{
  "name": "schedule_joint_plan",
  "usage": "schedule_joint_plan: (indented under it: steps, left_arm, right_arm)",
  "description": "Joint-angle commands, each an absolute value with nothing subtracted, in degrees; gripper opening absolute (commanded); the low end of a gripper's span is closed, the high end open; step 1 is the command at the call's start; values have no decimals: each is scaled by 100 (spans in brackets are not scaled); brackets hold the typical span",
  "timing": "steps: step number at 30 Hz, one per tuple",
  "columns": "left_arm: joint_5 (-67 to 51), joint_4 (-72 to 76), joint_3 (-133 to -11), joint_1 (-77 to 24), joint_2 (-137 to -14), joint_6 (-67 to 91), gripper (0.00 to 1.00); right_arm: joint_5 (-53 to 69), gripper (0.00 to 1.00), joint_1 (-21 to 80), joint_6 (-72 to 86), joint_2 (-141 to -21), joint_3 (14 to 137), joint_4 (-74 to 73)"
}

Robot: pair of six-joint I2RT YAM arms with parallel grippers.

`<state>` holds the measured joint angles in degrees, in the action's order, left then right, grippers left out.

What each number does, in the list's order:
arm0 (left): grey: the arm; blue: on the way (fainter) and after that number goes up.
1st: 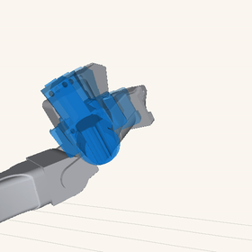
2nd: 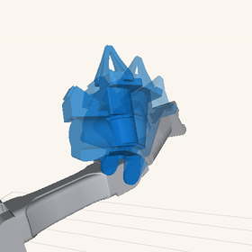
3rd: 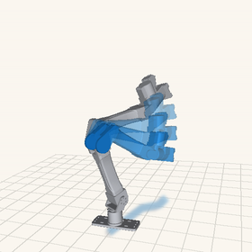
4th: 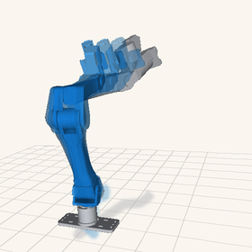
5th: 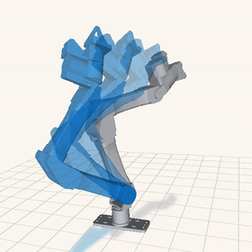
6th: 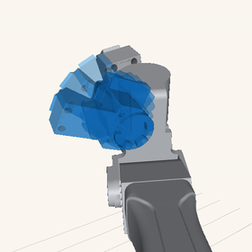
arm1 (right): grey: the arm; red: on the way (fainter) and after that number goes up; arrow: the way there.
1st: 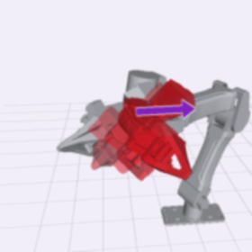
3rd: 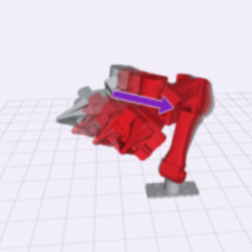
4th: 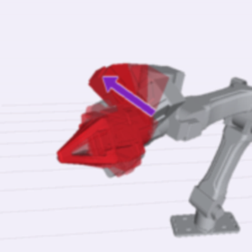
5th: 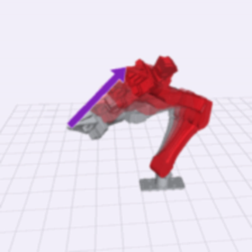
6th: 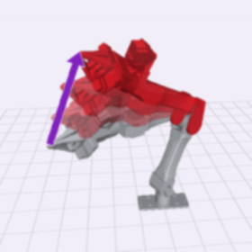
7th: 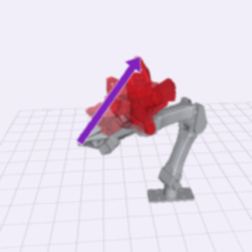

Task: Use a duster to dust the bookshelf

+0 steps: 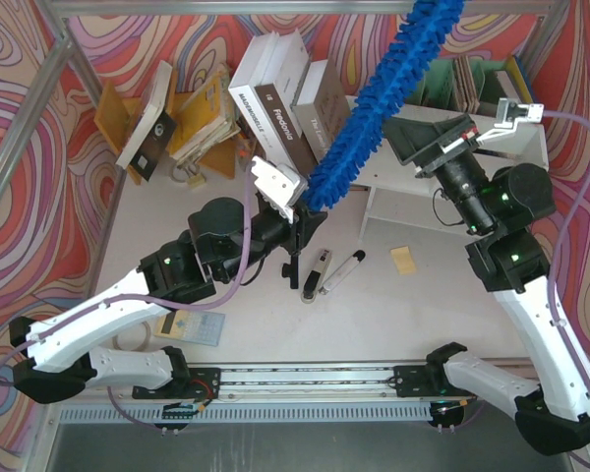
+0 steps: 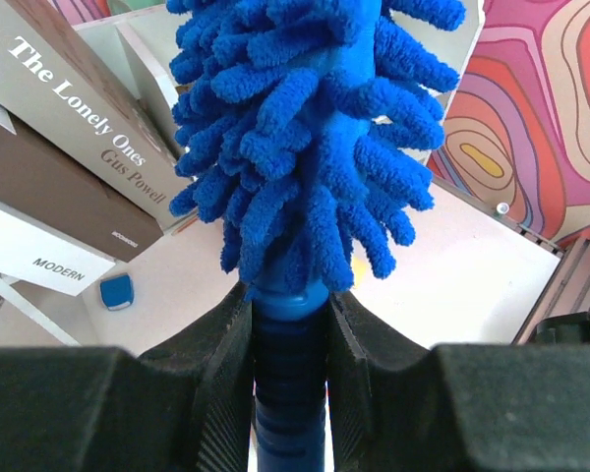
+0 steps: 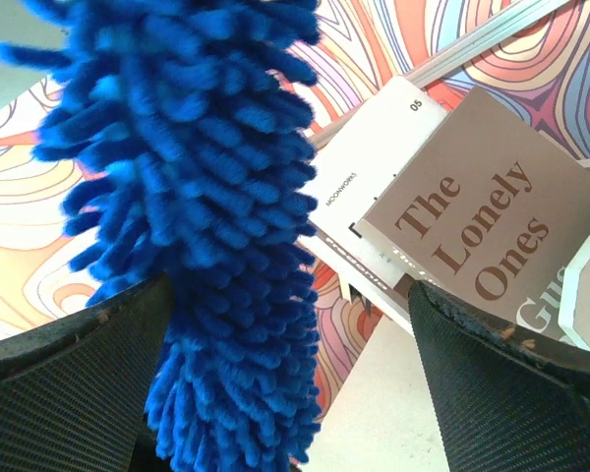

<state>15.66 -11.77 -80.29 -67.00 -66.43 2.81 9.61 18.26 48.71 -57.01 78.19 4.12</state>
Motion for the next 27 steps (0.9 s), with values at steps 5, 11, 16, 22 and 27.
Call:
schedule_joint_plan:
  steps: [5, 11, 16, 22, 27]
  left_arm:
    - [1601, -813, -8052, -6723, -6502, 400, 0]
    - [1113, -696, -7928, -6804, -6580, 406, 0]
    - [1458, -522, -7784, -7160, -6639, 89, 0]
    - [2144, -444, -7815, -7474, -6893, -333, 0]
    - [2624, -580, -7839, -7282, -6917, -320, 0]
  right_arm:
    - [1526, 92, 1852, 4291, -5218, 7612, 778]
    - [964, 92, 1854, 4435, -5384, 7666, 243]
    - [259, 92, 1854, 4752, -5498, 7832, -729]
    - [84, 92, 1852, 4805, -5551, 7859, -1032]
    - [-90, 92, 1853, 4619, -5217, 7833, -1125]
